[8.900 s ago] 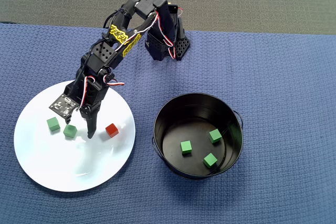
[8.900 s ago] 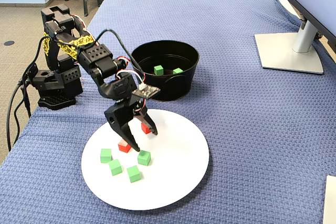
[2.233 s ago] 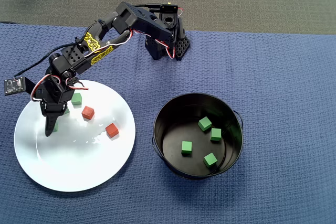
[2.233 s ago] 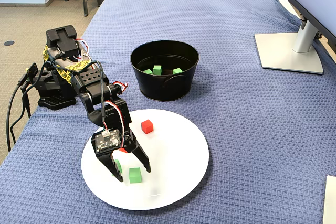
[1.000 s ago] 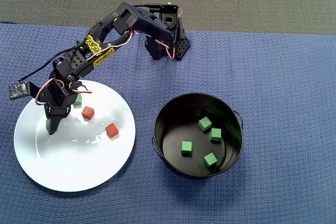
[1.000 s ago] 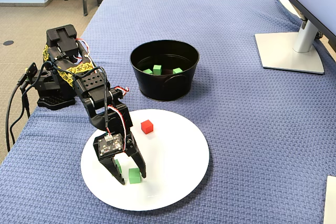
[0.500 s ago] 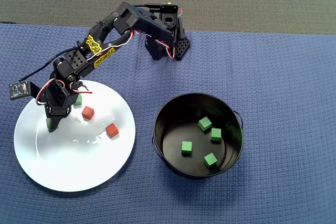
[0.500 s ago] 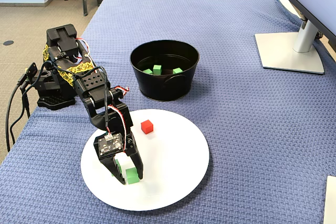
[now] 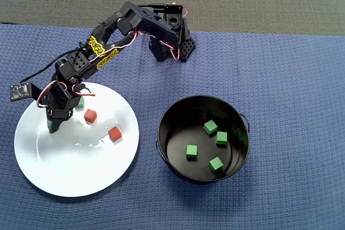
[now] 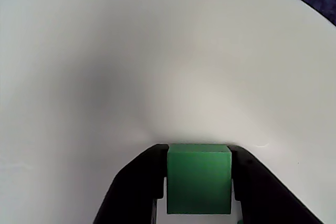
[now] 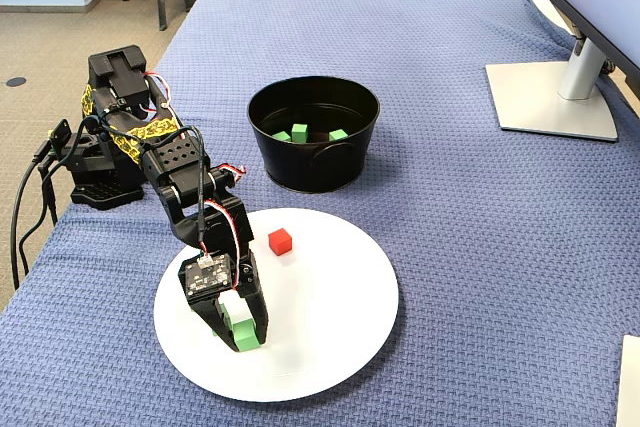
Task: Pick up the green cubes from the white plate and place them in the black recipient
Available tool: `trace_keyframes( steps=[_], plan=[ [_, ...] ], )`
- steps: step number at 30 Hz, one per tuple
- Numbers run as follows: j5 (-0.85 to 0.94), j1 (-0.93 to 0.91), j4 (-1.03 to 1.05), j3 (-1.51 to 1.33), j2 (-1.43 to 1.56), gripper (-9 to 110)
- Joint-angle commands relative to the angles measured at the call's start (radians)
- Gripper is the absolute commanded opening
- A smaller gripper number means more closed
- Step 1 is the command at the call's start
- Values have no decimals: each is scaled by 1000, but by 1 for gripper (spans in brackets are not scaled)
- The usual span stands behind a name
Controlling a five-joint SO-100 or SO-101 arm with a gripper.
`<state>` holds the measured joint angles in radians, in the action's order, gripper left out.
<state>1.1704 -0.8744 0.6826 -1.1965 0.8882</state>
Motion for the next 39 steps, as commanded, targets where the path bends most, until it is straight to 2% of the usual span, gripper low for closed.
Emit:
trace_keyframes(
  steps=[1, 11, 17, 27, 37, 38, 39],
  plan=[
    [-61, 32, -12, -6, 86, 0],
    [-423, 75, 195, 40, 410, 0],
    [-549, 186, 360, -12, 664, 0],
    [-747, 595, 431, -247, 920, 0],
    [-920, 1035, 339, -500, 1026, 0],
    [-920, 1063, 334, -512, 1028, 5],
    [-910, 1086, 331, -518, 1026, 15]
  ],
)
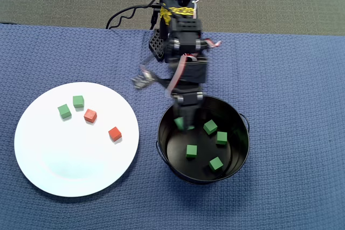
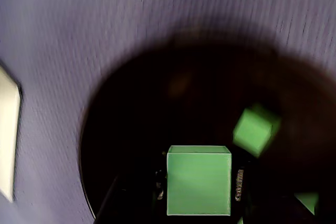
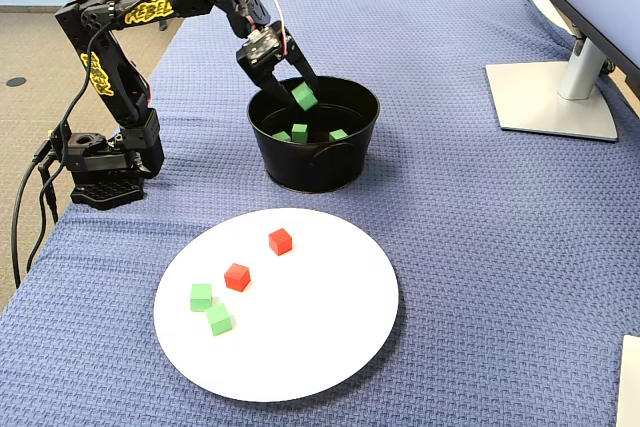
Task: Pick up the green cubes from the white plate and place them in the black recipient
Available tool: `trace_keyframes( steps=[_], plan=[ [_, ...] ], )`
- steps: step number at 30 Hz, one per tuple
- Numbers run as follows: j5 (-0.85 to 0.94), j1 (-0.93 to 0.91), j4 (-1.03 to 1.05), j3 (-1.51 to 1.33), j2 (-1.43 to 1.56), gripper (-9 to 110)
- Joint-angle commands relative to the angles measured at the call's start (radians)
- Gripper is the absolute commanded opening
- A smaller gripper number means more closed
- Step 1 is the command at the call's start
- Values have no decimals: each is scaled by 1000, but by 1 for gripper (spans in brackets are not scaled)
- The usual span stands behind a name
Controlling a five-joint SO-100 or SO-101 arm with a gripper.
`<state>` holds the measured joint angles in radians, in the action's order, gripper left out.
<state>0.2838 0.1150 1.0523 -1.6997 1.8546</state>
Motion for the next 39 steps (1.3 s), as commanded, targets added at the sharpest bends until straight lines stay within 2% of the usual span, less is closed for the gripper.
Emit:
trace_keyframes(
  steps=[1, 3, 8, 17, 20, 30, 36, 39],
  plan=[
    [-8, 115, -38, -18, 57, 28],
    [15, 124, -38, -11, 54, 37],
    [80, 25, -81, 46, 57, 34],
    [252, -380, -58, 169, -31, 37],
    [291, -488, 9, 229, -104, 33],
    [583, -710, -2, 209, -221, 18],
    [703, -801, -6, 196, -252, 0],
    [839, -839, -6, 179, -255, 0]
  ],
)
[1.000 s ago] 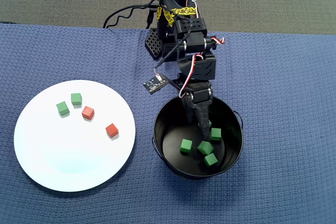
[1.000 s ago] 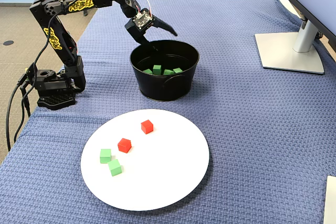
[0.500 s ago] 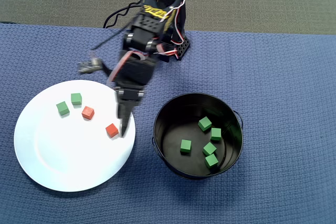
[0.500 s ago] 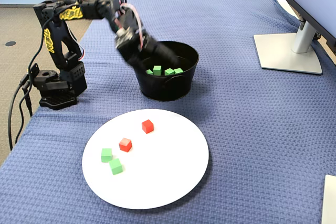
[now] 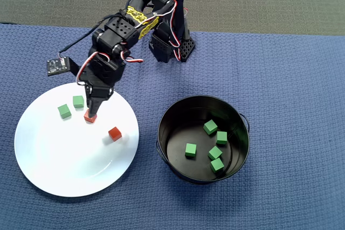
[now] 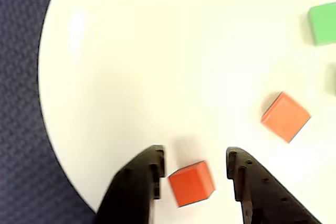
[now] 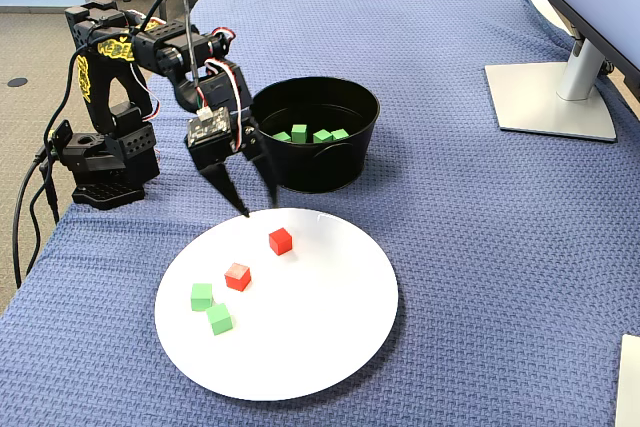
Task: Pick up the green cubes from the white plate and place them in the black recipient
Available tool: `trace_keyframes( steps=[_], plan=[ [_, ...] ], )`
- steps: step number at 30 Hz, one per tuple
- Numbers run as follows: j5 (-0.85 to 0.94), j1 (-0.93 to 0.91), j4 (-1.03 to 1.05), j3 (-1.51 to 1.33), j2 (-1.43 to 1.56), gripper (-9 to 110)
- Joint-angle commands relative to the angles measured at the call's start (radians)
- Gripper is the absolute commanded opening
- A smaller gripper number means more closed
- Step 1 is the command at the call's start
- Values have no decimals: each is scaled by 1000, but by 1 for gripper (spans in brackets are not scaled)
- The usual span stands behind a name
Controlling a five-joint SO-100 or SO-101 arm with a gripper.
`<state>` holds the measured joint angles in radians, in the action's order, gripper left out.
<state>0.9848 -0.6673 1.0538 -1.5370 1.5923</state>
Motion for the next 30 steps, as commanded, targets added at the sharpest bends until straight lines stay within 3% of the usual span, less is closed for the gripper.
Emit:
trace_keyframes(
  steps=[1, 13, 21, 23, 30],
  plan=[
    [199, -71, -6, 5, 8, 0],
    [588, -209, -253, -264, 49, 0],
    [718, -245, -316, -279, 5, 1],
    [721, -252, -319, -281, -2, 11],
    [709, -261, -353, -299, -26, 20]
  ],
)
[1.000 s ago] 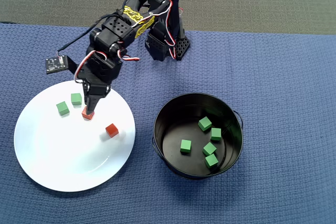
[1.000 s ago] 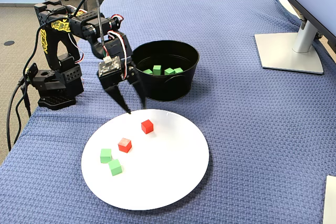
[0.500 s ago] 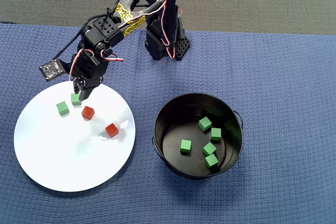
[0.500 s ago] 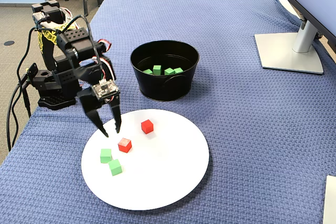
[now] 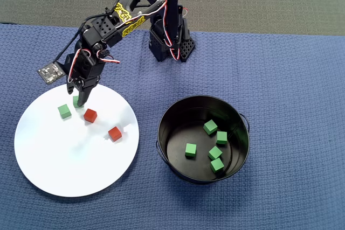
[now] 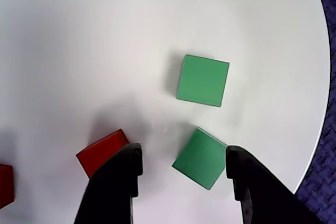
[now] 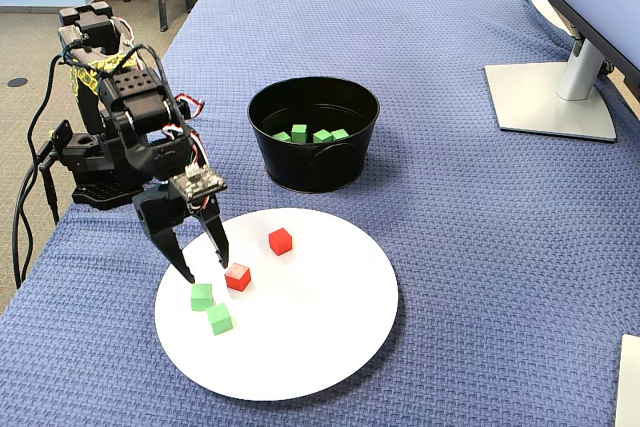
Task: Pick up the green cubes from the white plate and place them in the black recipient
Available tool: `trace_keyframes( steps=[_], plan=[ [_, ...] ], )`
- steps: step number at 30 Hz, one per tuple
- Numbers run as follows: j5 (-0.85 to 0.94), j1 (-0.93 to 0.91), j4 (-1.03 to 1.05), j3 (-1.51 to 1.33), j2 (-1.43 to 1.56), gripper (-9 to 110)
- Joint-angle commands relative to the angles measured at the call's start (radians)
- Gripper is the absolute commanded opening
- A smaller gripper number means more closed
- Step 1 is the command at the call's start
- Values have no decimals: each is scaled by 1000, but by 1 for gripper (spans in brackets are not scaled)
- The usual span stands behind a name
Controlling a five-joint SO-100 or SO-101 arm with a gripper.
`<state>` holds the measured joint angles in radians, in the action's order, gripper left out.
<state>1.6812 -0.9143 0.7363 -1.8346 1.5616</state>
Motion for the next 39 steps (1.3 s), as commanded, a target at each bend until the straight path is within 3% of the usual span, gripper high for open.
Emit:
trace_keyframes(
  steps=[1, 20, 39],
  plan=[
    [11, -15, -40, -6, 5, 21],
    [-589, -40, -61, -40, -9, 18],
    [-646, -29, -80, -74, -64, 17]
  ],
)
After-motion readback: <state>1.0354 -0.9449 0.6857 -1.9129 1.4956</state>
